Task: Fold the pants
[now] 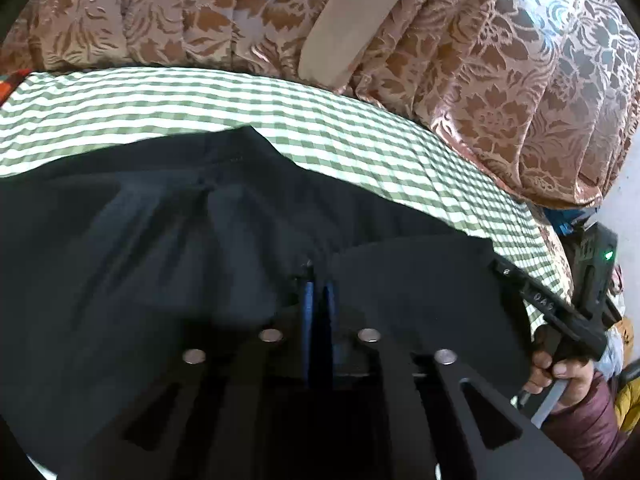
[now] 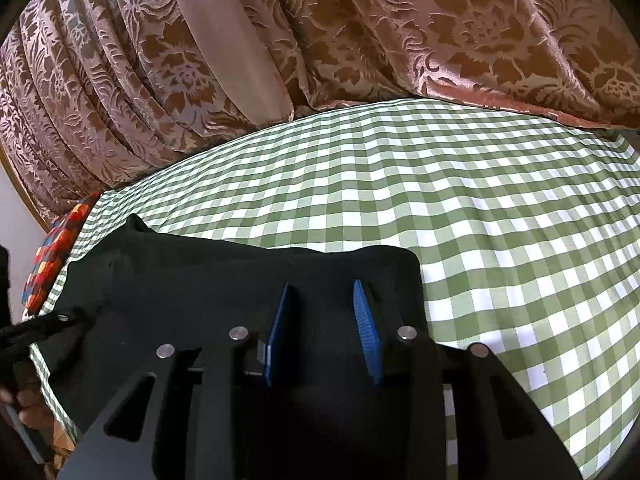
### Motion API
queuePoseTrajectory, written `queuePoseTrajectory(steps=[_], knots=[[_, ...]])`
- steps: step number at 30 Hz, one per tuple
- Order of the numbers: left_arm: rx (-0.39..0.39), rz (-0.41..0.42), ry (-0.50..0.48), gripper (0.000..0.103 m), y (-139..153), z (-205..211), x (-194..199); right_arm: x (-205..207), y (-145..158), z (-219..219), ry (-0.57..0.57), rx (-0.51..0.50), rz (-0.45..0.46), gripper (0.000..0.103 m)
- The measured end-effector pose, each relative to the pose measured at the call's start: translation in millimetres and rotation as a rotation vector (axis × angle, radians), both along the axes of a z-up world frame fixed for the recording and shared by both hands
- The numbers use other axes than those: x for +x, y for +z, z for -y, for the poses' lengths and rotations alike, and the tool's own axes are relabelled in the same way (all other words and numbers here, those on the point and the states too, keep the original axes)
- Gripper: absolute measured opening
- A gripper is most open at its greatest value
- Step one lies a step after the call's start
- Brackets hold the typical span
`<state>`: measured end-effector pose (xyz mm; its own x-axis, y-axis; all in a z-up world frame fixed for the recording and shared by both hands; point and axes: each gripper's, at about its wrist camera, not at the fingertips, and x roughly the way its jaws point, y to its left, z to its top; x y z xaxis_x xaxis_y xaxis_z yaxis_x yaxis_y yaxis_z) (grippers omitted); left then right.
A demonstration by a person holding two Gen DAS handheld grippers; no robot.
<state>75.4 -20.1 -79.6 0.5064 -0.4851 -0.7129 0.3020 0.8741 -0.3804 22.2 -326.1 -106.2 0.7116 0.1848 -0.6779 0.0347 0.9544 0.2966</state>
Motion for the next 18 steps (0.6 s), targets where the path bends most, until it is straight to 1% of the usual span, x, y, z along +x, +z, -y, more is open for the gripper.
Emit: queuePoseTrajectory(steps=[1, 3, 5, 7, 8, 9, 10, 11, 13, 14, 15, 17, 18], knots=[[-0.015, 0.009, 0.013, 0.024, 5, -4, -4, 1, 0, 0, 0.000, 0.002, 0.000, 0.033], [-0.076, 0.043, 0.031, 0.026, 15, -14, -17, 1, 1, 1, -0.001, 0.008, -0.002, 0.034], [-0.096, 0.072, 0.022, 0.026, 22, -16, -27, 1, 3, -1, 0.003, 0.003, -0.002, 0.037], [-0.053, 0.088, -0.020, 0.026, 23, -4, -38, 1, 7, -4, 0.009, -0.021, -0.004, 0.040], [-0.008, 0.092, -0.033, 0.026, 20, 4, -43, -1, 10, -6, 0.011, -0.030, -0.006, 0.043], [0.056, 0.095, -0.038, 0.026, 14, 11, -49, -2, 13, -6, 0.008, -0.027, -0.008, 0.043], [0.107, 0.091, -0.036, 0.026, 6, 15, -53, -4, 16, -6, 0.003, -0.015, -0.011, 0.043], [0.155, 0.075, -0.028, 0.026, -3, 17, -56, -7, 22, -6, 0.008, 0.025, -0.008, 0.044], [0.186, 0.058, -0.023, 0.026, -16, 16, -62, -12, 30, -11, 0.043, 0.064, 0.009, 0.042], [0.192, 0.072, -0.016, 0.026, -17, 15, -65, -14, 35, -18, 0.079, 0.078, 0.021, 0.038], [0.189, 0.080, -0.011, 0.026, -16, 14, -68, -15, 38, -27, 0.117, 0.082, 0.026, 0.036], [0.169, 0.075, 0.007, 0.026, -13, 11, -69, -15, 42, -46, 0.183, 0.086, 0.027, 0.027], [0.166, 0.074, 0.012, 0.026, -13, 11, -68, -14, 43, -54, 0.211, 0.095, 0.025, 0.026]])
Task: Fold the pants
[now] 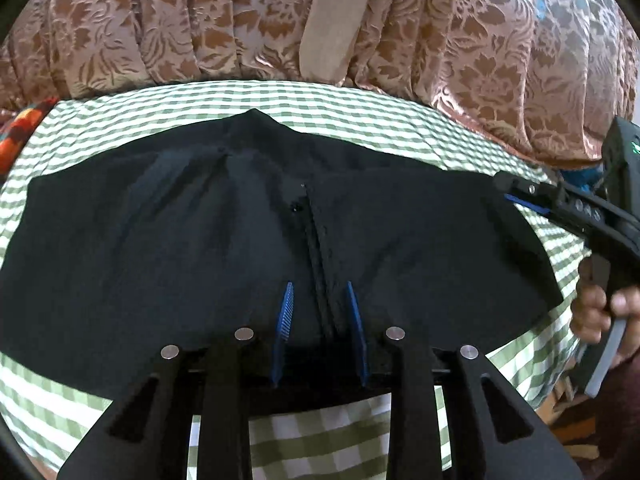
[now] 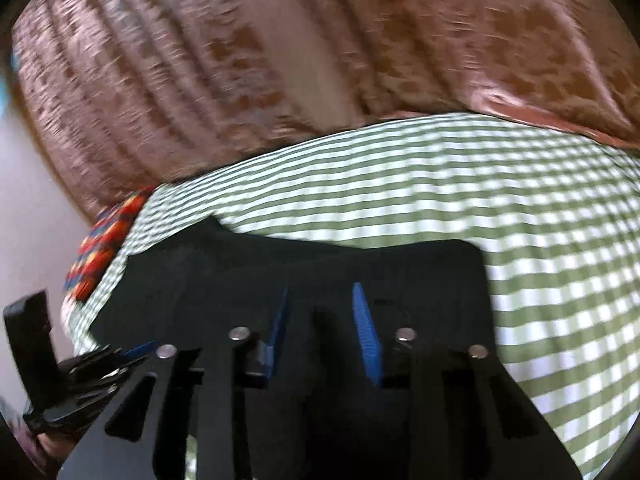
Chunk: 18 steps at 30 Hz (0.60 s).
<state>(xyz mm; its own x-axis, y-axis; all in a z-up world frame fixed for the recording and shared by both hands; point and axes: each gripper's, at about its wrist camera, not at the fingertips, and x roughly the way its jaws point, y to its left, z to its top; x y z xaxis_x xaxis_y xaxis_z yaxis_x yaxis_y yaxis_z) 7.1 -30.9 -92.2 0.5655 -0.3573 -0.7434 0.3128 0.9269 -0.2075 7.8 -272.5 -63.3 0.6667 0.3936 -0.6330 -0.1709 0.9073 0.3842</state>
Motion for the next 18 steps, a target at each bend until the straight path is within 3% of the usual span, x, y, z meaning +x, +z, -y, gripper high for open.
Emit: queuePoseTrajectory(steps=[10, 14, 18], knots=[[0.068, 0.074, 0.021, 0.026, 10, 2, -14, 35, -9, -80, 0.237, 0.016, -0.064, 0.021], [0.071, 0.066, 0.026, 0.026, 4, -1, -12, 70, -45, -92, 0.210, -0.019, -0.175, 0.016], [0.082, 0.023, 0.051, 0.026, -10, -5, -4, 75, -56, -87, 0.196, 0.035, -0.164, 0.013]])
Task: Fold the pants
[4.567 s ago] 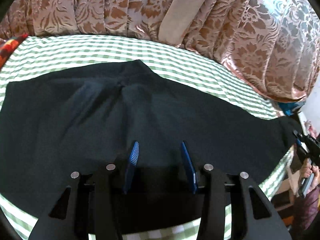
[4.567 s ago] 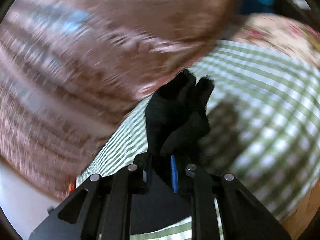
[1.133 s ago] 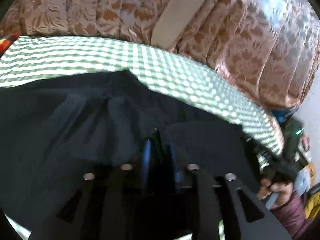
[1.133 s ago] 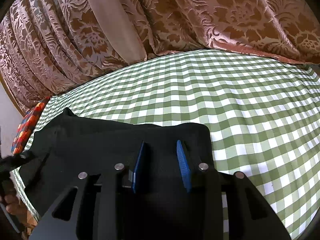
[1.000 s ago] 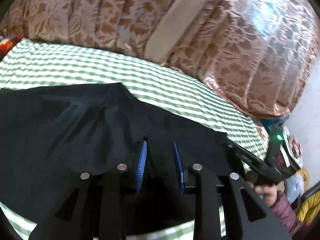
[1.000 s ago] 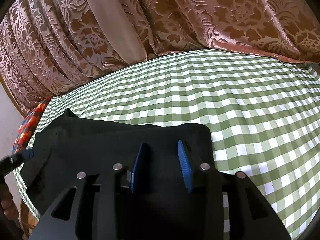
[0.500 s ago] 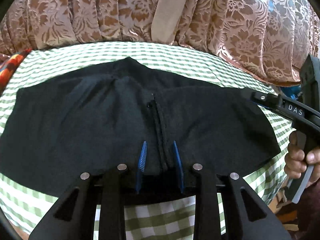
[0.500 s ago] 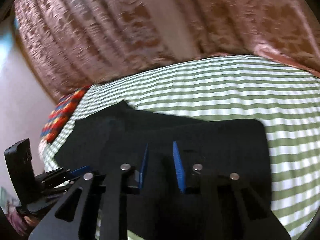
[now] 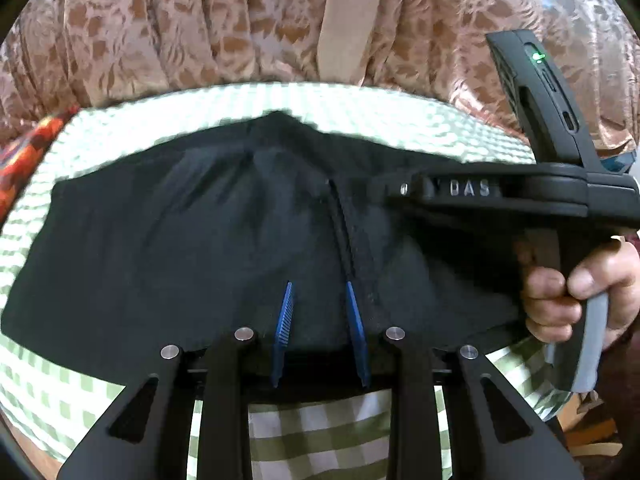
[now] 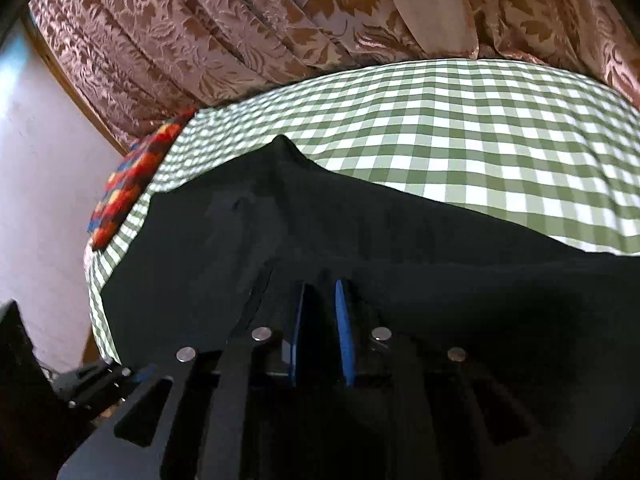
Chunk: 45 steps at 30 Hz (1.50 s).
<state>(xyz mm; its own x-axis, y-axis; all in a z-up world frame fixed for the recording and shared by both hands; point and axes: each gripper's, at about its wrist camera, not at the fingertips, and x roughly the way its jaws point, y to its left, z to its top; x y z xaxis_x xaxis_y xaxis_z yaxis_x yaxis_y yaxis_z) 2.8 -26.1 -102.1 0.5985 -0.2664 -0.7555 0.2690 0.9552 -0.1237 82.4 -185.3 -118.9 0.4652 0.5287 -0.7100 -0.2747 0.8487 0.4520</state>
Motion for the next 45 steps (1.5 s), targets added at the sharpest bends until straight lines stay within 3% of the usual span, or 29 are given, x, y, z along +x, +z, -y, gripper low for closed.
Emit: queuePoseTrajectory(steps=[12, 20, 22, 23, 27, 34, 37, 45], knots=[[-0.005, 0.012, 0.044, 0.026, 6, -9, -5, -40, 22, 10, -0.033, 0.031, 0.053, 0.018], [0.016, 0.039, 0.125, 0.026, 19, -26, -8, -85, 32, 5, 0.048, 0.011, 0.104, 0.018], [0.020, 0.046, 0.157, 0.039, 22, -34, -7, -97, 30, -2, 0.083, 0.001, 0.107, 0.018], [0.013, 0.046, 0.169, 0.039, 23, -38, -7, -101, 27, -5, 0.092, -0.006, 0.102, 0.018], [0.030, 0.038, 0.225, 0.039, 23, -53, -4, -105, 10, -12, 0.084, -0.013, 0.081, 0.018], [0.028, 0.042, 0.275, 0.039, 27, -68, -6, -108, 6, -13, 0.084, -0.031, 0.108, 0.019], [0.014, 0.044, 0.293, 0.051, 29, -75, -7, -108, 5, -12, 0.081, -0.021, 0.107, 0.019], [-0.012, 0.029, 0.323, 0.051, 31, -88, -11, -109, 5, -11, 0.079, -0.013, 0.110, 0.019]])
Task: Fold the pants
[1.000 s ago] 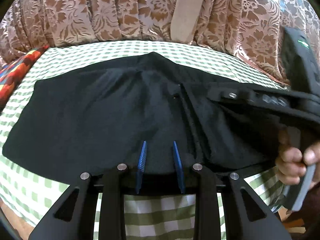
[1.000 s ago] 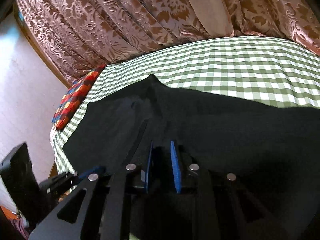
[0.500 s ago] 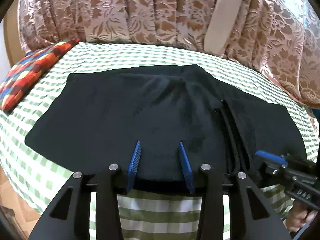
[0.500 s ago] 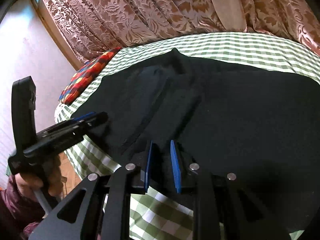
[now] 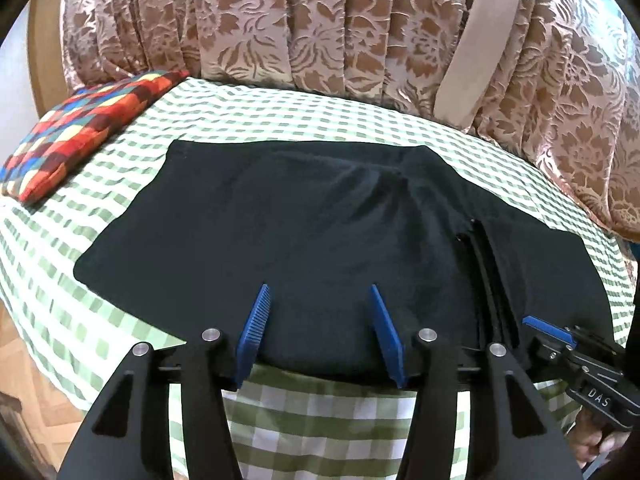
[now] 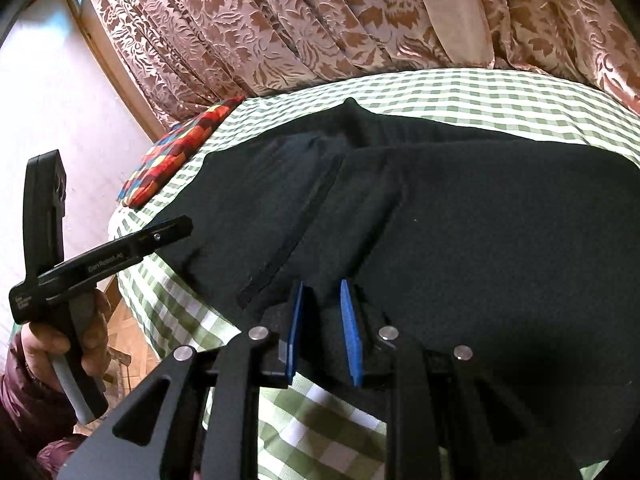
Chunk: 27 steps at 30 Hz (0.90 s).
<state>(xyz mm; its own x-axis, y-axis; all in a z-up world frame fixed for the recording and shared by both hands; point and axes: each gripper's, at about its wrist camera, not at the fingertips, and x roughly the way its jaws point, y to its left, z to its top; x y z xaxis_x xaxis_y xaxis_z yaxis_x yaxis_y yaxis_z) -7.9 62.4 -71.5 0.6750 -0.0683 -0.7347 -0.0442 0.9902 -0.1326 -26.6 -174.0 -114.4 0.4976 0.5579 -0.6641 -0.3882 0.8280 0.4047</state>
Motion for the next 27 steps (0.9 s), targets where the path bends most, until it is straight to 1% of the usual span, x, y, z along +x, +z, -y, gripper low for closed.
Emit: queuePoseTrajectory(steps=[3, 5, 6, 8, 9, 12, 16, 20, 25, 27], knots=[[-0.075, -0.010, 0.010, 0.051, 0, -15, -2, 0, 0, 0, -0.001, 0.002, 0.000, 0.019], [-0.167, -0.028, 0.028, 0.051, 0, -34, -4, 0, 0, 1, -0.001, 0.007, 0.001, 0.019], [-0.237, -0.040, 0.056, 0.051, -1, -51, -5, 0, 0, 1, -0.002, 0.013, 0.001, 0.019], [-0.339, -0.054, 0.135, 0.051, -5, -84, -10, 0, 0, 2, -0.002, 0.023, 0.001, 0.019], [-0.403, -0.059, 0.185, 0.051, -8, -105, -15, 0, 0, 3, -0.002, 0.030, 0.001, 0.019], [-0.518, -0.054, 0.324, 0.051, -17, -153, -30, 2, -1, 5, -0.002, 0.046, -0.004, 0.019], [-0.691, -0.070, 0.441, 0.051, -38, -191, -35, 2, -1, 5, -0.004, 0.051, -0.005, 0.019], [-0.747, -0.086, 0.486, 0.051, -52, -200, -26, 2, -2, 6, -0.003, 0.050, -0.007, 0.019], [-0.743, -0.083, 0.483, 0.051, -54, -200, -8, 2, -2, 7, -0.007, 0.046, -0.006, 0.019], [-0.723, -0.085, 0.486, 0.050, -55, -202, -4, 2, -2, 7, -0.008, 0.043, -0.004, 0.019]])
